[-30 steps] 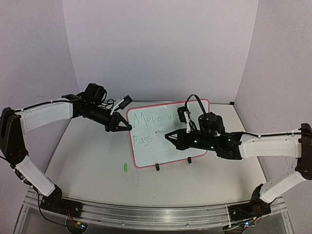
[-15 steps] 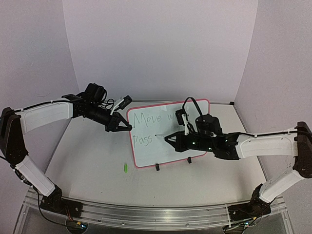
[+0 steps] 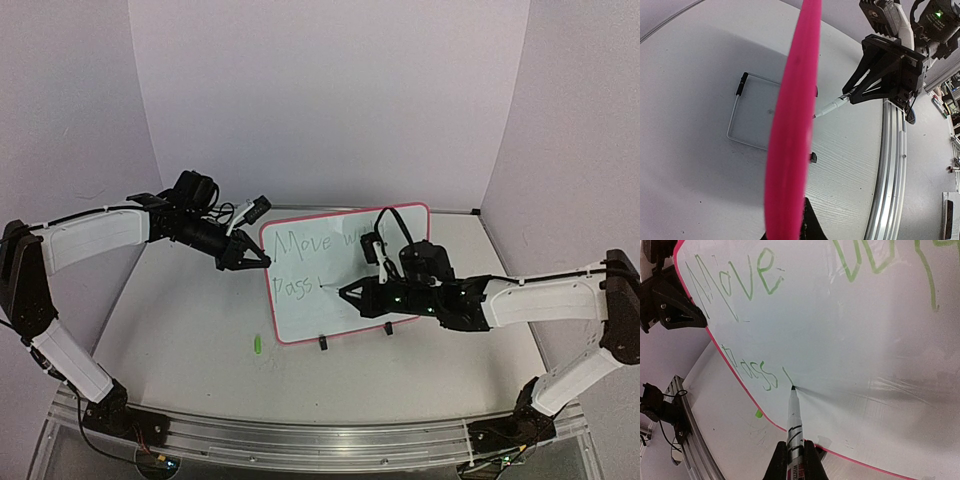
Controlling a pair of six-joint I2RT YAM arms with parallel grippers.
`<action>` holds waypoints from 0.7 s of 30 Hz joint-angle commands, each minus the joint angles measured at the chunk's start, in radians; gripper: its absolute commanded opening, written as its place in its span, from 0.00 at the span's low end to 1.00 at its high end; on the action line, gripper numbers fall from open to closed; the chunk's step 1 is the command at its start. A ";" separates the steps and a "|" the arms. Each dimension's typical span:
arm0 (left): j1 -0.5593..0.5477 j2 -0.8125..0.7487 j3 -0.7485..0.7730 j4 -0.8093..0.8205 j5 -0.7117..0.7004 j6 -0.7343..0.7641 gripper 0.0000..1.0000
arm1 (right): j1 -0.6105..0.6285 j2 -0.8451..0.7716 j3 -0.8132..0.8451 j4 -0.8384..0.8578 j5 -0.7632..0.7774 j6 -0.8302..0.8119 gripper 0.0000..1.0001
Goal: Write a sentence on the whiteboard
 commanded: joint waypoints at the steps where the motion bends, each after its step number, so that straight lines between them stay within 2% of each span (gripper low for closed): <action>1: -0.006 0.012 -0.005 -0.014 -0.067 0.032 0.00 | -0.006 0.012 -0.007 0.005 0.019 0.010 0.00; 8: -0.008 0.008 -0.006 -0.016 -0.070 0.033 0.00 | -0.006 -0.028 0.011 0.009 -0.054 -0.020 0.00; 21: -0.008 0.008 -0.007 -0.016 -0.073 0.033 0.00 | -0.006 -0.038 0.063 0.019 0.019 -0.049 0.00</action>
